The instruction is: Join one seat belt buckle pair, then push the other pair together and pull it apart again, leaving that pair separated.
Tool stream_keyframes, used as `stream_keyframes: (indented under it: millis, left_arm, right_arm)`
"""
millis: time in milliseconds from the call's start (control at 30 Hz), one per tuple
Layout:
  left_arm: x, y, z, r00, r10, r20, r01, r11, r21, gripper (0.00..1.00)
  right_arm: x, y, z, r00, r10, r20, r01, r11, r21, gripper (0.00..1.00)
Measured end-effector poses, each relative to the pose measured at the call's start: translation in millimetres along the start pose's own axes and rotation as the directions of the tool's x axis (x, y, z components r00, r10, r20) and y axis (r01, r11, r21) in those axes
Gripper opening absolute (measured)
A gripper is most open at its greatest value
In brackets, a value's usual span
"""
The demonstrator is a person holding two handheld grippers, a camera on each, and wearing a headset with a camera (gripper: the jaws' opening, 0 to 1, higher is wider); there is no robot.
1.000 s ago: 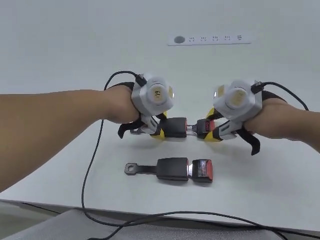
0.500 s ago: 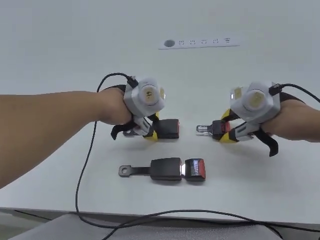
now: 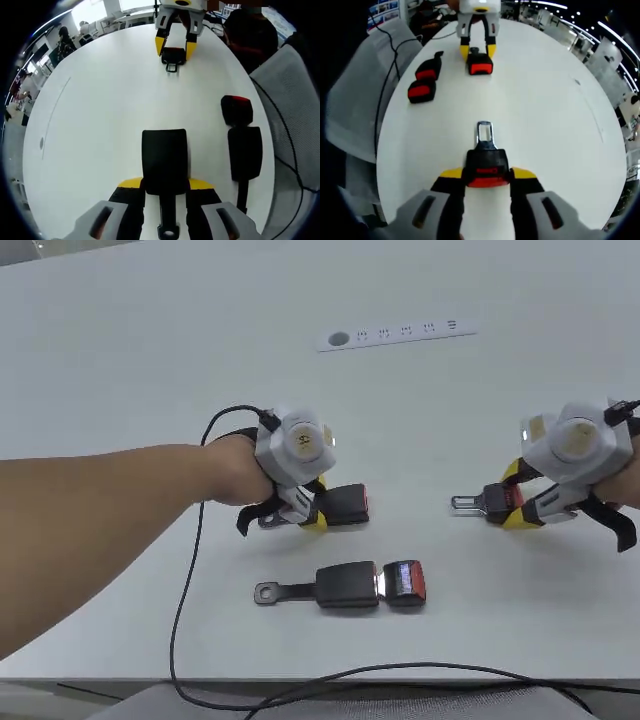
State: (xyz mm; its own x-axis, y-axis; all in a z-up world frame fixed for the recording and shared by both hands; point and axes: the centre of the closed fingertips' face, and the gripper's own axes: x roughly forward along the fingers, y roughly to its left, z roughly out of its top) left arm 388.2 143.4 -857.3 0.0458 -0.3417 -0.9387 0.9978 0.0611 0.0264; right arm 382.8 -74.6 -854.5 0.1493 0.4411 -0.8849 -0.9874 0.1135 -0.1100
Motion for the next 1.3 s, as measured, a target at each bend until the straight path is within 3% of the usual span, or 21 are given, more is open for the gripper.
stream_keyframes:
  millis: [233, 500, 533, 567, 667, 767, 900, 1000, 1067, 1167, 1300]
  left_arm:
    - [0.4, 1.8, -0.5, 0.9996, 0.012, -0.026, -0.011, 0.999, 0.05, 0.32]
    - [0.0, 4.3, -3.1, 0.9988, 0.042, -0.023, -0.04, 0.997, 0.067, 0.33]
    - [-2.5, 1.6, -6.9, 0.997, 0.046, -0.063, -0.037, 0.99, 0.133, 0.36]
    - [-4.4, 0.7, -5.6, 0.9967, 0.056, -0.059, -0.045, 0.984, 0.173, 0.38]
    - [-15.3, 2.5, 0.0, 0.9961, 0.088, 0.0, -0.088, 0.992, 0.085, 0.41]
    - [-27.9, 3.5, -4.9, 0.9935, 0.113, 0.009, -0.114, 0.992, 0.061, 0.43]
    - [-46.5, -12.1, -8.8, 0.991, 0.127, 0.043, -0.129, 0.989, 0.067, 0.44]
    - [-60.9, -23.1, -13.3, 0.9842, 0.157, 0.082, -0.161, 0.986, 0.043, 0.5]
    - [-70.5, -30.9, -18.3, 0.9783, 0.177, 0.107, -0.18, 0.984, 0.014, 0.57]
    - [-82.4, -43.5, -28.1, 0.9754, 0.185, 0.12, -0.185, 0.983, -0.013, 0.59]
    - [-100.4, -61.5, -44.3, 0.9609, 0.224, 0.162, -0.208, 0.972, -0.11, 0.65]
  right_arm:
    - [-2.4, 1.4, -2.5, 0.9995, -0.012, -0.029, 0.011, 0.999, -0.03, 0.34]
    - [-2.2, -4.5, -0.7, 0.9986, -0.051, -0.014, 0.052, 0.999, 0.01, 0.42]
    - [-3.5, -7.8, -1.1, 0.9974, -0.071, -0.015, 0.071, 0.997, 0.004, 0.44]
    - [-4.2, -8.4, -1.8, 0.997, -0.075, -0.018, 0.075, 0.997, 0.003, 0.45]
    - [-10.9, -10.8, 2.1, 0.9944, -0.106, 0.007, 0.105, 0.994, 0.041, 0.47]
    - [-20.9, -7.5, 13.0, 0.9906, -0.121, 0.064, 0.114, 0.988, 0.101, 0.45]
    - [-35.9, 0.6, 22.2, 0.9832, -0.147, 0.109, 0.132, 0.983, 0.129, 0.47]
    - [-45.6, 15.1, 30.1, 0.9779, -0.138, 0.158, 0.108, 0.977, 0.182, 0.53]
    - [-52.8, 22.6, 31.0, 0.9744, -0.154, 0.164, 0.124, 0.976, 0.177, 0.55]
    - [-61.2, 35.1, 31.8, 0.9698, -0.166, 0.178, 0.13, 0.972, 0.197, 0.58]
    - [-71.3, 50.8, 30.6, 0.9593, -0.193, 0.206, 0.135, 0.954, 0.266, 0.63]
